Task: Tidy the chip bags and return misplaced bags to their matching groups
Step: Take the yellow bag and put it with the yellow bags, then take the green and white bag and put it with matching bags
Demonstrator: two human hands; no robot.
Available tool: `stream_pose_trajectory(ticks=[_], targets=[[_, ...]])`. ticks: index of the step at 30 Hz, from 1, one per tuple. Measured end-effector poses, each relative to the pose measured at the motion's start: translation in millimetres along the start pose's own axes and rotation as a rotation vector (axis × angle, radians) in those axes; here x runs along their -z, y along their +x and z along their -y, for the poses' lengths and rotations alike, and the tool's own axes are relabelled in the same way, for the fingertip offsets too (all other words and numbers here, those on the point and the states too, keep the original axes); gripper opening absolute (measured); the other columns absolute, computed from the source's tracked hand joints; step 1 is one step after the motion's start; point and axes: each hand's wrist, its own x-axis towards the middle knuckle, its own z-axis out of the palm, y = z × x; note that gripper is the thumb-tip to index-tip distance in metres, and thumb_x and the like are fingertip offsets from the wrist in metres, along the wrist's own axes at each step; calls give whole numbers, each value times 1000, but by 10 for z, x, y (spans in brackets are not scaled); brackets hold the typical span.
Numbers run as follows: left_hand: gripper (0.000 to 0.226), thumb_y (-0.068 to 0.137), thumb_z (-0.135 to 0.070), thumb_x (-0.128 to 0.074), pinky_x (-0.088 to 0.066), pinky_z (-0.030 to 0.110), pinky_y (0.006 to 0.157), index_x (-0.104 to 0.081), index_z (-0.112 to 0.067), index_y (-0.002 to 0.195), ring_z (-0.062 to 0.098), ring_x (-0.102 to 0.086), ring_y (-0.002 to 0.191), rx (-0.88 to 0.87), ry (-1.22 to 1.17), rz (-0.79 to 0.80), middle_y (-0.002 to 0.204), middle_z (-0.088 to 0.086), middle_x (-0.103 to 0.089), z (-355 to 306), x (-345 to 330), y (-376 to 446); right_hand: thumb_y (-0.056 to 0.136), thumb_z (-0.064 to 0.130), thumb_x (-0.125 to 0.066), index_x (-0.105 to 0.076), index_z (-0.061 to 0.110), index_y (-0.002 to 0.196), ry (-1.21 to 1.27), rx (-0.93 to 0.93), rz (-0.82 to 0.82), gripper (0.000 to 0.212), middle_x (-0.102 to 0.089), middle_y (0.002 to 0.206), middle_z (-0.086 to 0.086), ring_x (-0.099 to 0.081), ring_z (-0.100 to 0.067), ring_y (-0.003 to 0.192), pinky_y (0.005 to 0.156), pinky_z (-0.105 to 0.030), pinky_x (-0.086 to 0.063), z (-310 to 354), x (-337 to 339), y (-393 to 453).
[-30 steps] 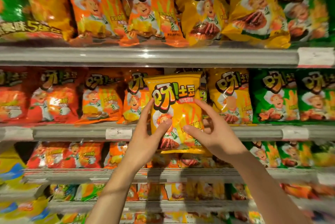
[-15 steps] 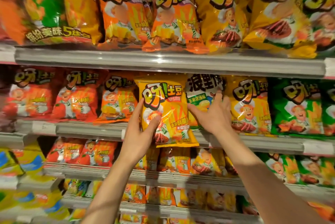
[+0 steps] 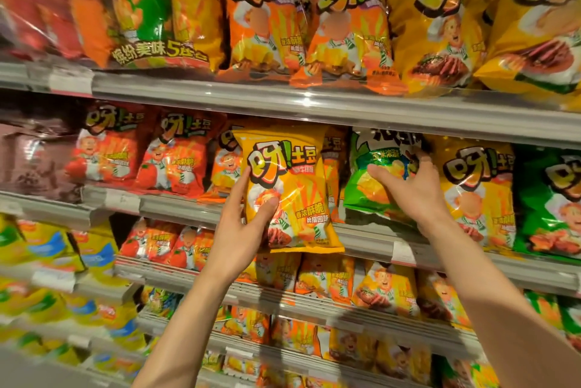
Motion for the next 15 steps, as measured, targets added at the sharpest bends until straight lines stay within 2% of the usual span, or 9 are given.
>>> stream_pose_trajectory(ticks=[6,9,15], targets=[[72,94,-51,-63,-26,30,113,-26,-50,156,-6,-27,141,-9,25,-57,153,-33,-30,25,167,-45,77,63,-77,-25,17,159,-102,132,55,107,-32,157,-8,-39,-29,143,117,-44,-36,156,-204,-267],[72,94,-51,-63,-26,29,113,-26,-49,156,-3,-28,144,-8,22,-57,158,-27,-30,45,123,-74,74,68,-76,-29,20,157,-189,210,25,106,-36,151,-7,-43,-29,138,114,-48,-38,161,-221,-354],[73,93,-53,-63,-26,36,120,-27,-50,156,0,-25,150,-19,9,9,163,-26,-27,58,-145,-32,75,72,-70,-27,25,157,-362,242,-115,104,-32,156,-8,-35,-30,144,112,-55,-38,3,52,-535]])
